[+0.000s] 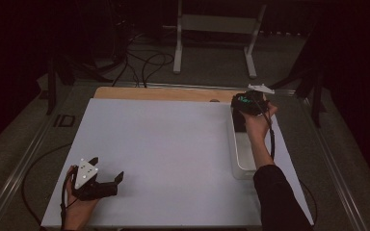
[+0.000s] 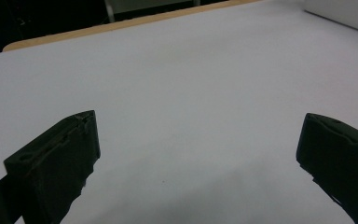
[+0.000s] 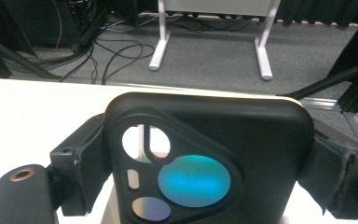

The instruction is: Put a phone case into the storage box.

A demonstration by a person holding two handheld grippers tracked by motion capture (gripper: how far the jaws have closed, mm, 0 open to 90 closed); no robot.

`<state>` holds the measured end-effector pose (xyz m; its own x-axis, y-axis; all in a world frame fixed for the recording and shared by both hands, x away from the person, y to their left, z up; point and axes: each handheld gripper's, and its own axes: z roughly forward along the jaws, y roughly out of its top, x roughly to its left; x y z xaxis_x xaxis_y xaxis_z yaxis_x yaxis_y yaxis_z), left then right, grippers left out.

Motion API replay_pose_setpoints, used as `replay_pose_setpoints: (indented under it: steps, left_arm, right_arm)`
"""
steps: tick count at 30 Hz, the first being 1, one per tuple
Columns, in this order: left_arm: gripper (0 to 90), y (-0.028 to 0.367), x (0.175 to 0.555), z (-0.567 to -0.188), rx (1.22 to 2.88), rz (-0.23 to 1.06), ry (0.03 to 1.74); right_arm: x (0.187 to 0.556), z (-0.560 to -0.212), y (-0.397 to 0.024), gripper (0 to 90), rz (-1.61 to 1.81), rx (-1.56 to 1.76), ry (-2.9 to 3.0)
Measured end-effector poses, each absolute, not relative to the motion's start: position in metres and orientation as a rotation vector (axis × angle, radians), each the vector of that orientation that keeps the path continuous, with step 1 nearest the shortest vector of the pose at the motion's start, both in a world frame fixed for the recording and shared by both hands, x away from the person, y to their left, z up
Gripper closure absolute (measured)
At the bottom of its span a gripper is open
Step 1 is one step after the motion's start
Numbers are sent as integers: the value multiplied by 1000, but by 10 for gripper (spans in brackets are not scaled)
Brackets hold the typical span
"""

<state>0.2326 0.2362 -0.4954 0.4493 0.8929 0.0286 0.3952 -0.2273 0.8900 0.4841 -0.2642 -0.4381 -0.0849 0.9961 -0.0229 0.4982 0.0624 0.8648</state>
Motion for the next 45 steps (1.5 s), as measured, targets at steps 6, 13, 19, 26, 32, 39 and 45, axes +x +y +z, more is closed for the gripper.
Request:
replay_pose_setpoints:
  steps: [6, 13, 19, 26, 32, 39, 45]
  left_arm:
    - [1, 236, 232, -495, 1816, 707, 1096]
    - [1, 235, 232, -495, 1820, 708, 1094]
    - [1, 234, 232, -496, 1826, 705, 1091]
    - [1, 235, 232, -496, 1824, 704, 1095]
    - [1, 235, 233, -497, 1827, 703, 1095]
    - [1, 235, 232, -497, 1826, 703, 1096]
    - [1, 235, 232, -497, 1825, 704, 1098]
  right_arm:
    - [485, -439, -265, 129, 940, 1510, 1667]
    - [486, -439, -264, 128, 940, 1501, 1669]
    - [487, -440, -265, 127, 948, 1500, 1671]
    - [489, -441, -266, 127, 951, 1508, 1662]
    - [491, -442, -265, 125, 950, 1507, 1660]
    - [493, -442, -266, 125, 953, 1515, 1667]
    - [493, -442, -267, 124, 953, 1516, 1671]
